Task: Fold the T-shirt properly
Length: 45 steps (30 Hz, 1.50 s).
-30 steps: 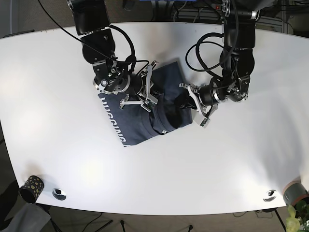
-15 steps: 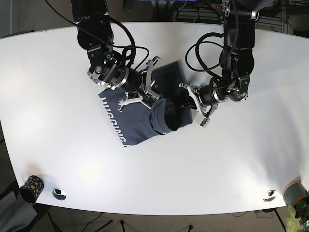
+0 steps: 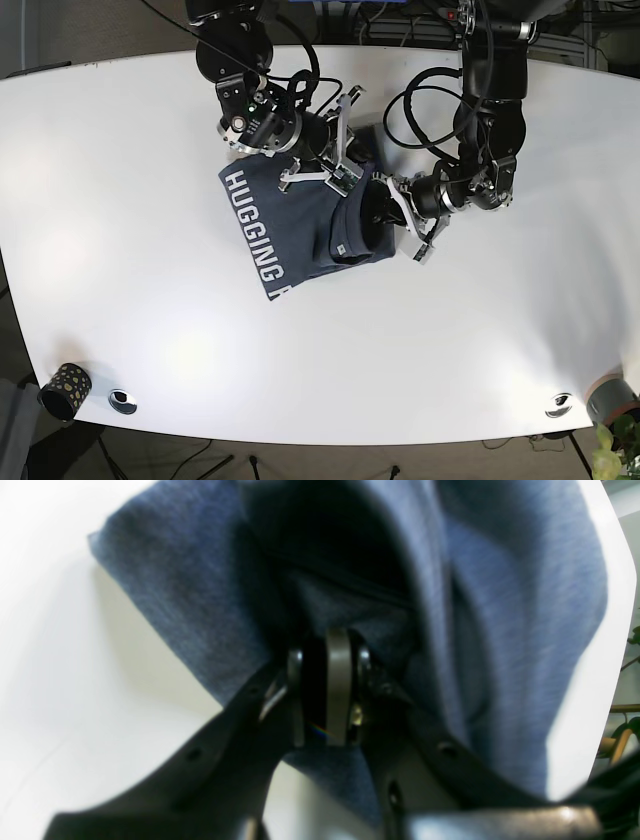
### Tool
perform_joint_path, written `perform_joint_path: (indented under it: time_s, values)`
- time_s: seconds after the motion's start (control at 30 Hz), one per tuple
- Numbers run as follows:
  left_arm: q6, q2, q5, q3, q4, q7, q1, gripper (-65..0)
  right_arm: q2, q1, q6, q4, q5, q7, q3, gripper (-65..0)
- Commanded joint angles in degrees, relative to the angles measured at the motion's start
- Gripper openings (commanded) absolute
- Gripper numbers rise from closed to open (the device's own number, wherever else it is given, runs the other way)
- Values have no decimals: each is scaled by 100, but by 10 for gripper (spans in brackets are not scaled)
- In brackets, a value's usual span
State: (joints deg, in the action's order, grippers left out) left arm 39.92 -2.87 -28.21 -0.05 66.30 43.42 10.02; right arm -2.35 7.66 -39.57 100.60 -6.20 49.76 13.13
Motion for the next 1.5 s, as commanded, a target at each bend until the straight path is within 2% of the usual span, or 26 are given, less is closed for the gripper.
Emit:
perform_joint_path:
  time_s: [0.0, 0.1, 0.2, 0.3, 0.4, 0.53, 0.6, 0.73, 0.9, 1.1, 1.3, 1.47]
  values:
    - [8, 46, 3, -17, 64, 32, 75, -607, -68, -164, -43, -253, -114, -163, 2, -650]
    - [8, 134, 3, -34, 73, 32, 75, -607, -191, -261, -43, -649, -106, -303, -16, -650]
    - [8, 151, -6, -34, 117, 32, 75, -608, -191, -269, -43, -824, -106, -558, -33, -640]
    - [8, 151, -23, -43, 126, 32, 75, -611, -183, -269, -43, -754, -106, -549, -42, -528]
    - [8, 98, -340, -113, 381, 32, 75, -611, -174, -234, -43, -262, -114, -409, -341, -415]
    - [8, -130, -779, -342, 776, 67, 48, -610, -200, -269, -43, 204, -114, -57, -737, -319]
    - [8, -244, -946, -351, 899, 67, -13, -610, -209, -349, -43, 354, -114, 57, -869, -296]
    - [8, -464, -1096, -386, 961, 67, -66, -608, -209, -674, -43, 397, -114, 92, -983, -273]
    - [8, -675, -1052, -368, 917, 67, -75, -608, -200, -1131, -43, 178, -106, 92, -974, -257]
    - [8, -737, -1034, -184, 908, 41, -215, -608, -209, -1878, -43, -816, -106, 92, -939, -263]
    - [8, -675, -252, 423, 908, 32, -198, -608, -306, -2388, -43, -1932, -97, 13, -930, -263]
    - [8, -394, 267, 643, 917, -214, -198, -608, -341, -2564, -43, -2653, -70, -532, -930, -265]
